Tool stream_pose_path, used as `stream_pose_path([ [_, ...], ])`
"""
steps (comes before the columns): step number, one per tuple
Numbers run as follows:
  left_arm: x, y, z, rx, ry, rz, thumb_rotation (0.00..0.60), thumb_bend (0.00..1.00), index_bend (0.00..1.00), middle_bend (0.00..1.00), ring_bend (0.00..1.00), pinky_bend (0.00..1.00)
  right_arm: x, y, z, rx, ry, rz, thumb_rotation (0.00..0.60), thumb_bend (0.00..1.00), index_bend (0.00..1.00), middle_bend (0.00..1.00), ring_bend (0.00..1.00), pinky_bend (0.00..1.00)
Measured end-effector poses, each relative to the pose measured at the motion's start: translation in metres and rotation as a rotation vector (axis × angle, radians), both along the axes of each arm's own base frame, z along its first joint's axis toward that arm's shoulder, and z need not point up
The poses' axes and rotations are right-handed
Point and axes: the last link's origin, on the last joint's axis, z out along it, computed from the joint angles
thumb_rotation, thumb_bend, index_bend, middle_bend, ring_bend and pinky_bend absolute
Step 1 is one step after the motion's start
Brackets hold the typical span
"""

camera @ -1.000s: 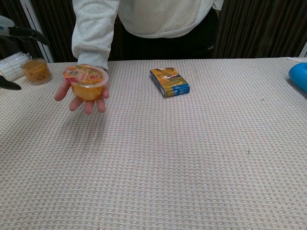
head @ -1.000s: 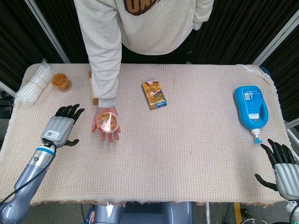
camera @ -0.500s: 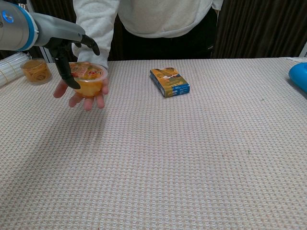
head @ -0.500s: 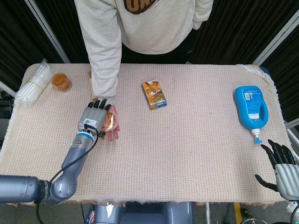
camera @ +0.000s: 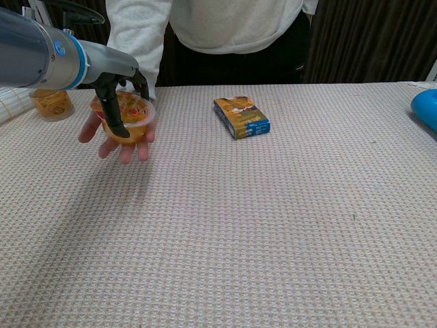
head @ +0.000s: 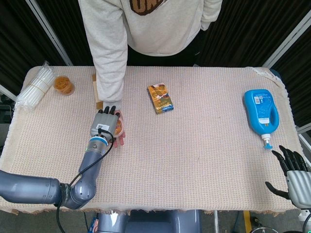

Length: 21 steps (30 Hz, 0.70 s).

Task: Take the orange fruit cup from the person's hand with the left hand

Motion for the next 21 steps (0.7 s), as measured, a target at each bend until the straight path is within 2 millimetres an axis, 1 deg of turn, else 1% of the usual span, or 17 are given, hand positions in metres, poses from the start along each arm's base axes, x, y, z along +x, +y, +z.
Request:
stream_pose_path([
  [1, 0.000, 0.000, 0.000, 0.003, 0.001, -0.002, 0.600, 0.47, 0.60, 0.40, 0.36, 0.43, 0.000, 0.000, 0.000, -0.001, 0.000, 0.000, 0.600, 0.11, 0.12, 0.00, 0.00, 0.00],
  [3, 0.002, -0.001, -0.001, 0.012, 0.003, -0.017, 0.600, 0.50, 0.67, 0.46, 0.41, 0.48, 0.000, 0.000, 0.000, -0.001, 0.000, 0.000, 0.600, 0.11, 0.12, 0.00, 0.00, 0.00],
  [7, 0.006, -0.003, 0.000, 0.042, -0.010, -0.064, 0.600, 0.56, 0.75, 0.53, 0.47, 0.51, 0.000, 0.001, 0.001, -0.003, 0.001, 0.000, 0.600, 0.11, 0.12, 0.00, 0.00, 0.00],
  [13, 0.013, -0.011, 0.003, 0.081, -0.076, -0.137, 0.600, 0.58, 0.77, 0.55, 0.49, 0.52, 0.000, 0.001, 0.001, -0.004, 0.004, -0.001, 0.600, 0.11, 0.12, 0.00, 0.00, 0.00],
  [17, 0.014, -0.021, 0.012, 0.095, -0.132, -0.174, 0.600, 0.58, 0.78, 0.55, 0.49, 0.52, -0.001, 0.001, 0.001, -0.005, 0.006, -0.004, 0.600, 0.11, 0.12, 0.00, 0.00, 0.00],
  [21, 0.010, -0.032, 0.024, 0.104, -0.180, -0.195, 0.600, 0.58, 0.78, 0.56, 0.49, 0.52, -0.001, 0.001, 0.001, -0.007, 0.007, -0.006, 0.600, 0.11, 0.12, 0.00, 0.00, 0.00],
])
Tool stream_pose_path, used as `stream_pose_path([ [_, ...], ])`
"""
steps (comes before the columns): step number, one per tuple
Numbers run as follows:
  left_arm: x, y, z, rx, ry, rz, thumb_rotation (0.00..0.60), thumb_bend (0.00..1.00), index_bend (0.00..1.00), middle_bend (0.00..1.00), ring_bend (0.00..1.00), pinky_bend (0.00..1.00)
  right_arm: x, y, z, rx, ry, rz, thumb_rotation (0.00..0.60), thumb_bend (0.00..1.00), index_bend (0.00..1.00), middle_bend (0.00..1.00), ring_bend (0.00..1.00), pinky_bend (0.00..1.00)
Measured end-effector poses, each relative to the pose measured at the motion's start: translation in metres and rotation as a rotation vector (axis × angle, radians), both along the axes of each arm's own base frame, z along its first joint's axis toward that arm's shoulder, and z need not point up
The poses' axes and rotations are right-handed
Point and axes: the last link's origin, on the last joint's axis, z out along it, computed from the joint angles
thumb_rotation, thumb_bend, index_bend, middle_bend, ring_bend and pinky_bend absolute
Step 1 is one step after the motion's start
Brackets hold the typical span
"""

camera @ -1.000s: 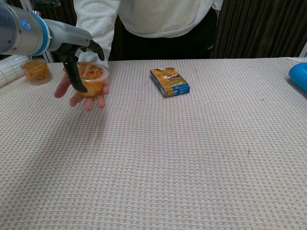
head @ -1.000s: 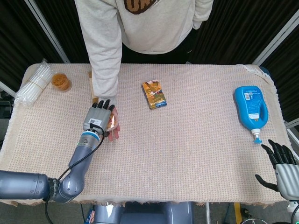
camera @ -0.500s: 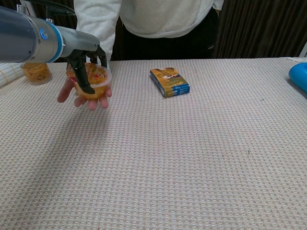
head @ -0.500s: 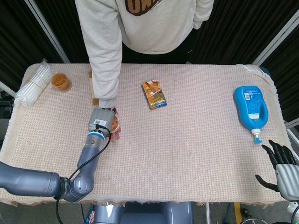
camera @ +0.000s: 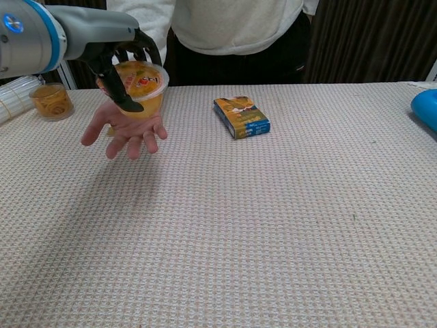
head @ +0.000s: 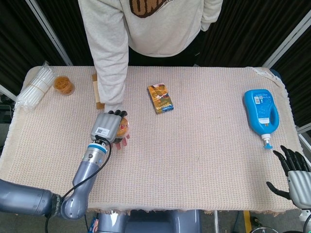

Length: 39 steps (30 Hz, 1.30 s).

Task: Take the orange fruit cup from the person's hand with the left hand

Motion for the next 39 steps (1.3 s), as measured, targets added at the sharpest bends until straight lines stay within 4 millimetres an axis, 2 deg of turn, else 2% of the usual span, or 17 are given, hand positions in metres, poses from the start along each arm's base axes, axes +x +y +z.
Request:
stream_pose_path([
  [4, -0.013, -0.016, 0.014, 0.007, -0.030, -0.020, 0.600, 0.58, 0.78, 0.56, 0.49, 0.52, 0.000, 0.000, 0.000, -0.003, 0.002, -0.001, 0.600, 0.11, 0.12, 0.00, 0.00, 0.00],
  [7, -0.031, -0.031, 0.023, 0.005, -0.036, -0.027, 0.600, 0.58, 0.78, 0.55, 0.49, 0.52, 0.001, 0.000, 0.000, -0.003, 0.005, -0.001, 0.600, 0.11, 0.12, 0.00, 0.00, 0.00],
  [13, -0.080, -0.065, 0.027, -0.046, -0.003, -0.025, 0.600, 0.58, 0.78, 0.54, 0.48, 0.51, 0.002, -0.001, -0.002, -0.005, 0.011, -0.002, 0.600, 0.11, 0.12, 0.00, 0.00, 0.00],
  [17, -0.118, -0.084, 0.021, -0.092, 0.023, 0.003, 0.600, 0.58, 0.73, 0.48, 0.44, 0.49, 0.002, -0.001, -0.002, -0.009, 0.009, -0.008, 0.600, 0.11, 0.12, 0.00, 0.00, 0.00],
  [23, -0.149, -0.086, 0.001, -0.125, 0.090, 0.018, 0.600, 0.50, 0.62, 0.35, 0.38, 0.46, 0.002, -0.001, -0.001, -0.012, 0.008, -0.011, 0.600, 0.11, 0.12, 0.00, 0.00, 0.00],
  [27, -0.160, -0.081, -0.019, -0.133, 0.118, 0.026, 0.600, 0.48, 0.57, 0.30, 0.34, 0.33, 0.001, -0.001, -0.001, -0.012, 0.007, -0.011, 0.600, 0.11, 0.12, 0.00, 0.00, 0.00],
  [30, -0.165, -0.077, -0.032, -0.150, 0.125, 0.054, 0.600, 0.47, 0.52, 0.25, 0.30, 0.31, 0.001, -0.001, -0.001, -0.013, 0.006, -0.012, 0.600, 0.11, 0.12, 0.00, 0.00, 0.00],
  [33, -0.167, -0.074, -0.045, -0.178, 0.137, 0.076, 0.600, 0.41, 0.44, 0.17, 0.23, 0.29, 0.001, -0.001, -0.001, -0.013, 0.005, -0.013, 0.600, 0.11, 0.12, 0.00, 0.00, 0.00],
  [35, -0.168, -0.074, -0.050, -0.190, 0.153, 0.080, 0.600, 0.36, 0.37, 0.11, 0.14, 0.23, 0.001, -0.001, -0.001, -0.014, 0.006, -0.013, 0.600, 0.11, 0.12, 0.00, 0.00, 0.00],
  [37, -0.169, -0.074, -0.053, -0.194, 0.169, 0.082, 0.600, 0.31, 0.26, 0.04, 0.05, 0.14, 0.001, -0.001, -0.001, -0.014, 0.006, -0.013, 0.600, 0.11, 0.12, 0.00, 0.00, 0.00],
  [39, -0.170, -0.074, -0.054, -0.189, 0.187, 0.083, 0.600, 0.26, 0.14, 0.00, 0.00, 0.05, 0.001, 0.000, -0.001, -0.015, 0.006, -0.014, 0.600, 0.11, 0.12, 0.00, 0.00, 0.00],
])
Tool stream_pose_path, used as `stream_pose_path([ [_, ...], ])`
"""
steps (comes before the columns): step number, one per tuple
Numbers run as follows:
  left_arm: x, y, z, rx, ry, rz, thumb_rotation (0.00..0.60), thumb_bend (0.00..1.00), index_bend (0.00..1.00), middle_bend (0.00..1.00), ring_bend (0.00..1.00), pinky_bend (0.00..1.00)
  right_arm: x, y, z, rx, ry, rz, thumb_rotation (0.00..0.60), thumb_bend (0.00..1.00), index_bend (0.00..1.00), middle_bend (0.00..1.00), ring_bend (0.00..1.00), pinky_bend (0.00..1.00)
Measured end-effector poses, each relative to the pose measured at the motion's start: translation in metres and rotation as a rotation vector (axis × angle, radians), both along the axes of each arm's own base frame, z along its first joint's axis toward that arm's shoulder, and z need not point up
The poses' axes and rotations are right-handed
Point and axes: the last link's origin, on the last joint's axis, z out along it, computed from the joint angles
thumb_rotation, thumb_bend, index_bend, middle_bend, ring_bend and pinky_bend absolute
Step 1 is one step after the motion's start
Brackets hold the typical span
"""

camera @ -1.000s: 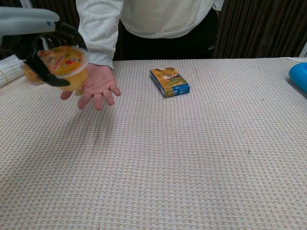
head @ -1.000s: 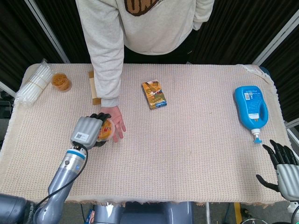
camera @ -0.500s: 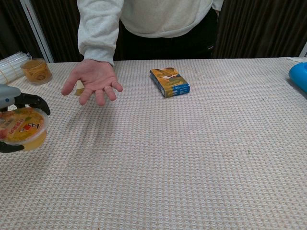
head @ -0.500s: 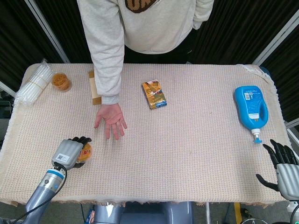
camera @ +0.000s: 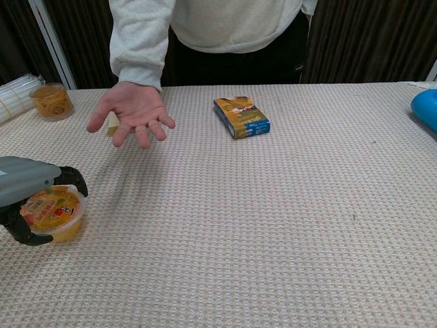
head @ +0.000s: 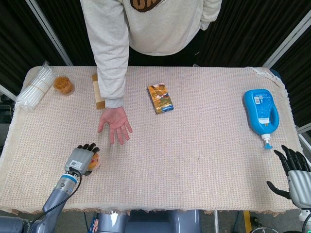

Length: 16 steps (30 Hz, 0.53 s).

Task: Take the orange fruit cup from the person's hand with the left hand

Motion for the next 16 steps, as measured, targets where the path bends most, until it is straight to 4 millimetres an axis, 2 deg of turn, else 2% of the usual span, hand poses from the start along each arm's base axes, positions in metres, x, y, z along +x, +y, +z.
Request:
stream_pose_path([
  [2, 0.001, 0.001, 0.002, 0.019, 0.003, 0.000, 0.600, 0.23, 0.09, 0.00, 0.00, 0.01, 0.000, 0.000, 0.000, 0.000, 0.000, -0.001, 0.600, 0.11, 0.12, 0.00, 0.00, 0.00],
  [7, 0.009, 0.001, 0.014, 0.081, -0.053, 0.005, 0.600, 0.19, 0.04, 0.00, 0.00, 0.00, 0.000, 0.000, 0.000, 0.000, 0.002, 0.002, 0.600, 0.11, 0.12, 0.00, 0.00, 0.00],
  [16, 0.014, -0.015, 0.060, 0.194, -0.138, -0.077, 0.600, 0.18, 0.03, 0.00, 0.00, 0.00, 0.000, 0.000, 0.000, -0.001, 0.005, 0.001, 0.600, 0.11, 0.12, 0.00, 0.00, 0.00],
])
